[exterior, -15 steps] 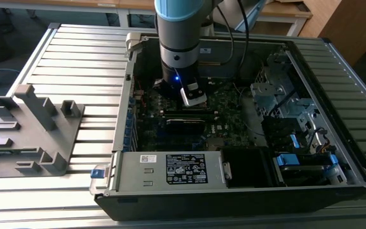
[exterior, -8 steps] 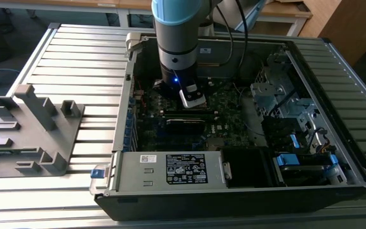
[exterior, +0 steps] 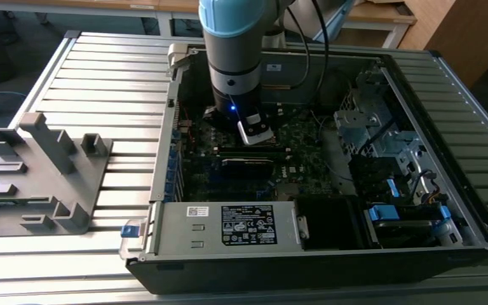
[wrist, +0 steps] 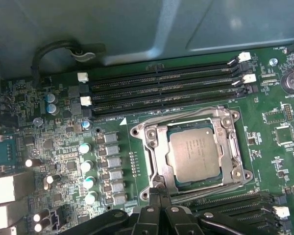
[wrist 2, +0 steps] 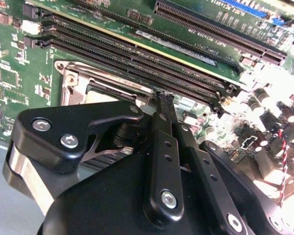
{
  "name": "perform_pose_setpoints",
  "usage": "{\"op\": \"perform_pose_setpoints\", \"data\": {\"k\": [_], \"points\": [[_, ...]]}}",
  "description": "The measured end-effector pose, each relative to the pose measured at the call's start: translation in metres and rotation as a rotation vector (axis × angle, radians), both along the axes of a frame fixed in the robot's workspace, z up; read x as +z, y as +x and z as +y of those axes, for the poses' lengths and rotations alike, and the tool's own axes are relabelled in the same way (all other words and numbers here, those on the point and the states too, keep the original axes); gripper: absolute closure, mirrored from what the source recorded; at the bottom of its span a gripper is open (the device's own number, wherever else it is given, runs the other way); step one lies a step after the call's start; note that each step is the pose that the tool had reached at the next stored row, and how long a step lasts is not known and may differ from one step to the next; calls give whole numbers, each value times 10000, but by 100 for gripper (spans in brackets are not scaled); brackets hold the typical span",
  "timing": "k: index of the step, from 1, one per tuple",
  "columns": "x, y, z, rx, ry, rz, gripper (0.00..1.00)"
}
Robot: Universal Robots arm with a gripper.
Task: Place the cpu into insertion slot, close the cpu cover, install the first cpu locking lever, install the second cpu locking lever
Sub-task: 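Install the second cpu locking lever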
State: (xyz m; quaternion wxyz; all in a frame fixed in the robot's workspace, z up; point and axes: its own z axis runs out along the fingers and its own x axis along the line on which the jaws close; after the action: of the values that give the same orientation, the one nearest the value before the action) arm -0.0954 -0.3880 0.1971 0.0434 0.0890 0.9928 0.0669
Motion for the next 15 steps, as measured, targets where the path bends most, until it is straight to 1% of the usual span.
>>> {"op": "perform_pose_setpoints", "data": {"k": [1, 2, 9, 12, 15], "points": [[-3, -6, -1, 0, 25, -17, 90], [-7, -10, -2, 0, 35, -31, 90], [-34, -54, -10, 0, 73, -149, 90], [-36, -70, -9, 1, 78, -174, 90], [-33, -74, -10, 2, 81, -182, 90]]}}
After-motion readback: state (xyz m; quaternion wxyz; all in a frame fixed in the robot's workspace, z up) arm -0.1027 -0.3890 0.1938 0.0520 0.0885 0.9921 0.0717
